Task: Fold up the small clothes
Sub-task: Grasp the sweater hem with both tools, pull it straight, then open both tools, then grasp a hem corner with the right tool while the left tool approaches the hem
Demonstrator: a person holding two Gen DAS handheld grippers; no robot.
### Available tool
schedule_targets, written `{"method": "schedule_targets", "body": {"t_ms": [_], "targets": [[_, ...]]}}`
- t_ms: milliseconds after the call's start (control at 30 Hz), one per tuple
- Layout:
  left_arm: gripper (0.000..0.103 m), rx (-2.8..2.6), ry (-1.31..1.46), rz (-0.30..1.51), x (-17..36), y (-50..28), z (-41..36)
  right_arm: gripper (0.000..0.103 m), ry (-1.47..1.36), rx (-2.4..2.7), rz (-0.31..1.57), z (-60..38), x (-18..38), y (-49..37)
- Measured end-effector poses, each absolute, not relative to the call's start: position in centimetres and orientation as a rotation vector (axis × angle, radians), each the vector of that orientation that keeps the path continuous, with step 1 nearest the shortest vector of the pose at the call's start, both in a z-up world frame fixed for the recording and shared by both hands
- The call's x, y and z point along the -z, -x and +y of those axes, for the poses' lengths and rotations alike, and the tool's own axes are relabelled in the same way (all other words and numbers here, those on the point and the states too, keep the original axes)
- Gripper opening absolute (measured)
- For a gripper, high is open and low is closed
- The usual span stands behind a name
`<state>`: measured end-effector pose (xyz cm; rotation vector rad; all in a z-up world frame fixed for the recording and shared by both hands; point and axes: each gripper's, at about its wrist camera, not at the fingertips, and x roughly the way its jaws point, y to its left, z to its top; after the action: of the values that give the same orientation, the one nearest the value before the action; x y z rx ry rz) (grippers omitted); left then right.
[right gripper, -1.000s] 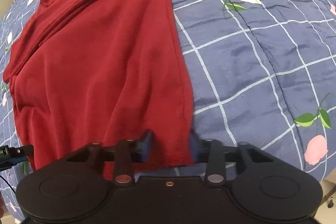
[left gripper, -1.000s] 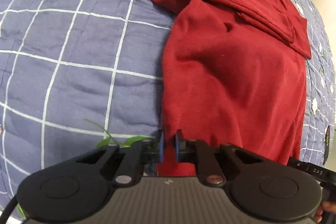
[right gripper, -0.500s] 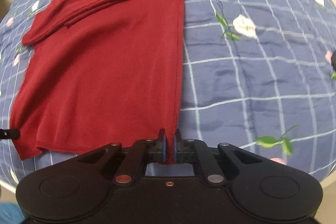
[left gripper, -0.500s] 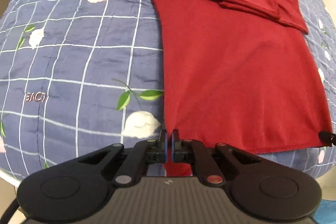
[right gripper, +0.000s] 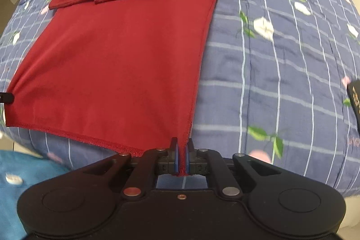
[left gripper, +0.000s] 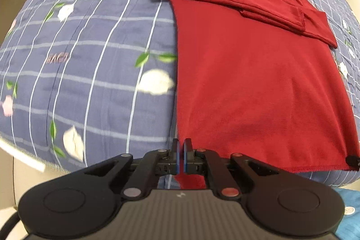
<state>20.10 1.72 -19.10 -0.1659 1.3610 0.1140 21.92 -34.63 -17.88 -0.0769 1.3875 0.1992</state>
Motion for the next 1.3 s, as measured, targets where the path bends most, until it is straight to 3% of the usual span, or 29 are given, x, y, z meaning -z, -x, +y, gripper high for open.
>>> {"method": "schedule_targets", "body": {"t_ms": [533,633,733,767,800,900,967,1100,1300], "targets": [[0.005,-0.163,0.203,1.333,20.0,-18.3,1.2,0.008,0.064,-0.204,1.382,-35.2,19.0,-19.0],[0.011,-0.175,0.207,1.331,20.6,-18.0,1.3,0.013,0.066,-0.187,1.376,-35.1,19.2,-18.7],[0.037,-0.195,0.221,1.321,20.8,-17.4,1.4,0.023,0.087,-0.178,1.357,-35.0,19.3,-18.2],[0.052,-0.204,0.222,1.314,20.8,-17.1,1.4,0.026,0.087,-0.172,1.345,-35.1,19.2,-17.9],[0.064,-0.215,0.215,1.305,20.7,-16.8,1.3,0.032,0.080,-0.164,1.334,-35.3,19.2,-17.7],[0.087,-0.258,0.171,1.268,20.3,-15.7,0.9,0.062,0.085,-0.134,1.294,-35.4,18.8,-16.9],[0.097,-0.281,0.142,1.244,20.1,-15.1,0.5,0.071,0.136,-0.126,1.254,-34.9,18.6,-16.1],[0.102,-0.320,0.073,1.217,19.9,-14.0,-0.5,0.092,0.298,-0.153,1.174,-33.4,18.6,-14.4],[0.102,-0.288,-0.039,1.210,20.3,-13.2,-2.1,0.097,0.538,-0.289,1.123,-30.4,19.9,-12.8]]}}
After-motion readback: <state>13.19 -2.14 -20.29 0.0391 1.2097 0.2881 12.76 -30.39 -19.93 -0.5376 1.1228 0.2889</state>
